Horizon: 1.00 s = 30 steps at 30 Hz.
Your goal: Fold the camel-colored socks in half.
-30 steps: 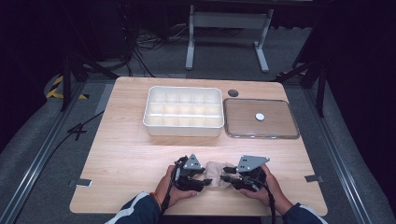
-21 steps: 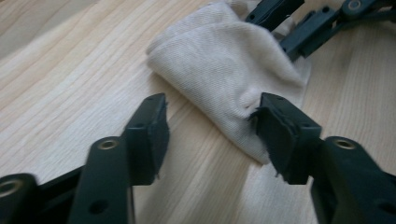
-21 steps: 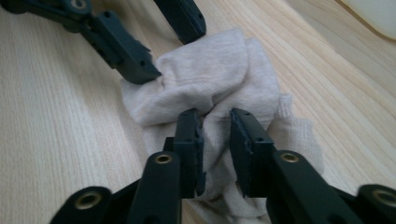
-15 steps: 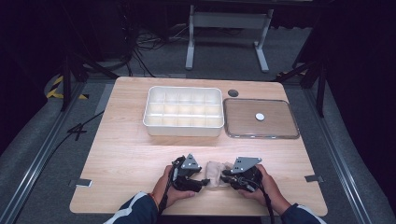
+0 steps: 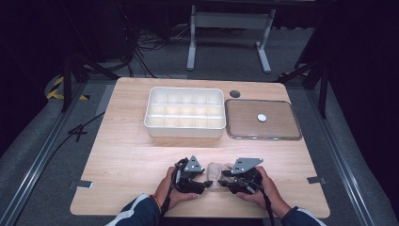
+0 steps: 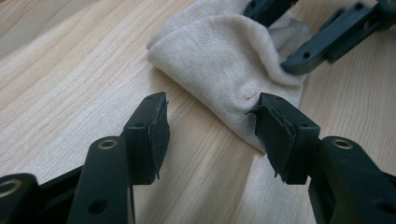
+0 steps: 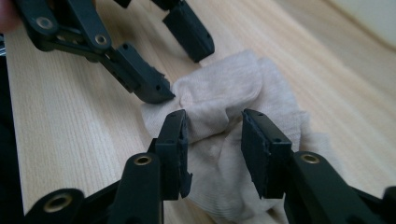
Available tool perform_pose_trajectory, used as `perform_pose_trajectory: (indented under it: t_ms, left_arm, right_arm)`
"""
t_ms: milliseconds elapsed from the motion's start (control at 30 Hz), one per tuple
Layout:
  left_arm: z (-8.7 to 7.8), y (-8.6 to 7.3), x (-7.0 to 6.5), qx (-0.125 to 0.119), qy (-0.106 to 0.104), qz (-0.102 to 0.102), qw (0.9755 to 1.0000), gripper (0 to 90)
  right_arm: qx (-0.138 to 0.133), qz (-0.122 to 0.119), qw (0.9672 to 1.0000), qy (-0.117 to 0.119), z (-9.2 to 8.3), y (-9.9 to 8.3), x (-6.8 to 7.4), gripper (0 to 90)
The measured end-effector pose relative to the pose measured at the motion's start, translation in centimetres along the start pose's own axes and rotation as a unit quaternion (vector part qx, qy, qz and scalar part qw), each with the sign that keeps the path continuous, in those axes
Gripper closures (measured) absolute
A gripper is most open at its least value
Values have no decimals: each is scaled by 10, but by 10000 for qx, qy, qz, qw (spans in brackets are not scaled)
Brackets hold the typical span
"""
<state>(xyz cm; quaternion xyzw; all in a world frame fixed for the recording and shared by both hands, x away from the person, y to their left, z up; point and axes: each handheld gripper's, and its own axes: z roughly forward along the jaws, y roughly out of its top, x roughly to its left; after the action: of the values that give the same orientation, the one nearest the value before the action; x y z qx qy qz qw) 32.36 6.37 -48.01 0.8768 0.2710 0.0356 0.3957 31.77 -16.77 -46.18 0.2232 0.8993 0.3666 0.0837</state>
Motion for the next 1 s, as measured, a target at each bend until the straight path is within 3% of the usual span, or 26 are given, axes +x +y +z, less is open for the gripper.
perform_pose_trajectory:
  t_ms: [133,200,300,433,467,500,667,933,1000]
  left_arm:
    - [-1,0,1,-13,-13,-52,10000,427]
    - [0,0,1,-21,-13,-47,10000,427]
    - [0,0,0,5,8,-17,10000,431]
    - [0,0,0,7,23,31,10000,439]
    - [0,0,0,22,32,20,10000,438]
    - [-1,0,0,39,70,29,10000,437]
    - [-1,0,2,0,92,-55,9999,423]
    - [2,2,2,-47,22,-305,9995,406]
    - [3,4,0,-53,14,-328,9994,442]
  right_arm:
    - [54,-23,9999,-139,0,0,0,758]
    - [25,-26,9999,-111,-1,0,0,730]
    - [-39,21,9998,-191,-3,3,1,583]
    - [-36,-199,9994,-275,-8,4,2,591]
    - [-66,-130,9995,-272,-9,4,-1,595]
    - [-56,-33,9998,-191,-8,2,-4,652]
    - [175,-219,9996,-89,2,-2,-2,805]
    - [67,-122,9999,-94,6,-2,-1,838]
    - [56,-119,9999,-102,7,-2,-1,834]
